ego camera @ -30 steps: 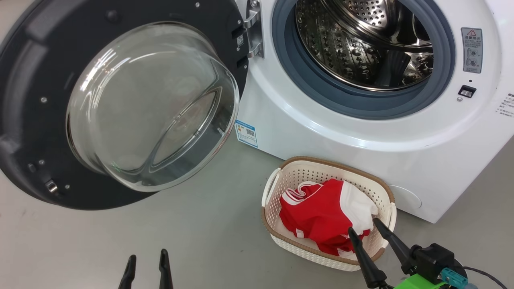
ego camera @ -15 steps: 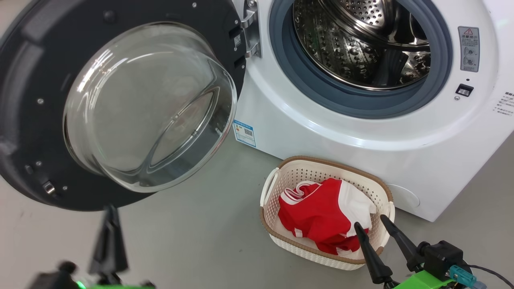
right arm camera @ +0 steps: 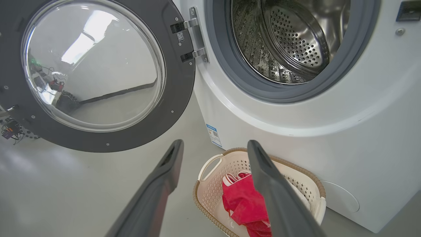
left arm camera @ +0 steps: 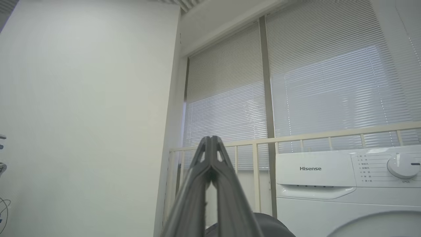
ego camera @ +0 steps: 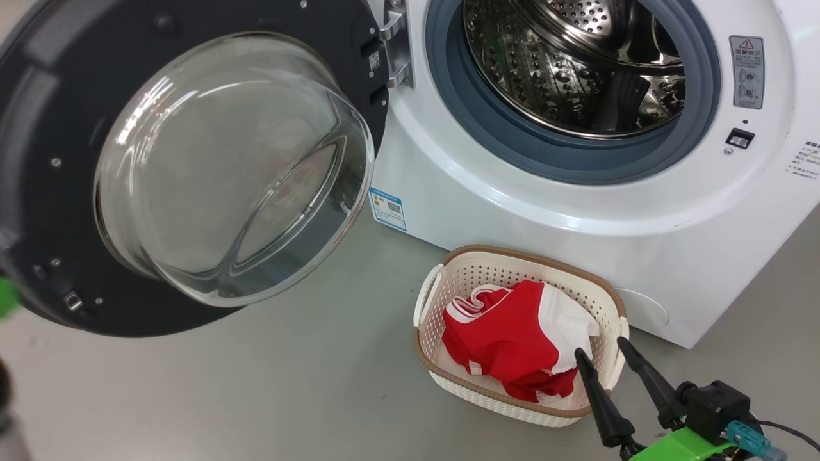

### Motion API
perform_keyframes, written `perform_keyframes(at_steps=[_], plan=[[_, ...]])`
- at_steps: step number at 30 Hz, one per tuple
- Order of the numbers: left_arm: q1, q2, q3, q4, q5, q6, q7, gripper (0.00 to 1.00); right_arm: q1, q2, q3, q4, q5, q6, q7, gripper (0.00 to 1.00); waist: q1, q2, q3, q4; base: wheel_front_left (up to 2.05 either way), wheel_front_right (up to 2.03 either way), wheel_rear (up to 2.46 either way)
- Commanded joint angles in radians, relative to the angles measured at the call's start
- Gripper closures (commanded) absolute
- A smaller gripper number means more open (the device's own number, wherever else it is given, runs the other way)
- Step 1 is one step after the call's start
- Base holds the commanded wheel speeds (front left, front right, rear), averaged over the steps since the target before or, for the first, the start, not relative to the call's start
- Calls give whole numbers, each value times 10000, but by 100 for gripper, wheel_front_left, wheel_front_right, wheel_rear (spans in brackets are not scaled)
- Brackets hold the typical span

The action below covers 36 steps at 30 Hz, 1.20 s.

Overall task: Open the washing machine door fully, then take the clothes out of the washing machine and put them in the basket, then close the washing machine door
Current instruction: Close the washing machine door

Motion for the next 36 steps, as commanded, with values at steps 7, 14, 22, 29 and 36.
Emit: perform_keyframes(at_steps=[7, 14, 22, 29, 36], plan=[[-2966, 1890, 1770, 2932, -1703, -412, -36, 100, 42, -23, -124, -419, -233, 73, -67, 0, 0, 0, 141, -12, 0, 0, 0], [-4628, 3167, 2059, 7489, -3319, -440, 1277, 100, 83, 39, -220, -502, -300, 73, -67, 0, 0, 0, 282, 6, 0, 0, 0], [-5678, 3955, 1594, 10531, -4247, -447, 3704, 100, 112, 94, -251, -534, -331, 73, -67, 0, 0, 0, 366, 25, 0, 0, 0], [-5730, 4297, 466, 11497, -5144, -449, 6160, 100, 127, 128, -273, -564, -339, 73, -67, 0, 0, 0, 410, 30, 0, 0, 0], [-5015, 4377, -557, 11000, -6390, -449, 7706, 100, 187, 141, -375, -589, -335, 73, -67, 0, 0, 0, 432, 26, 0, 0, 0]])
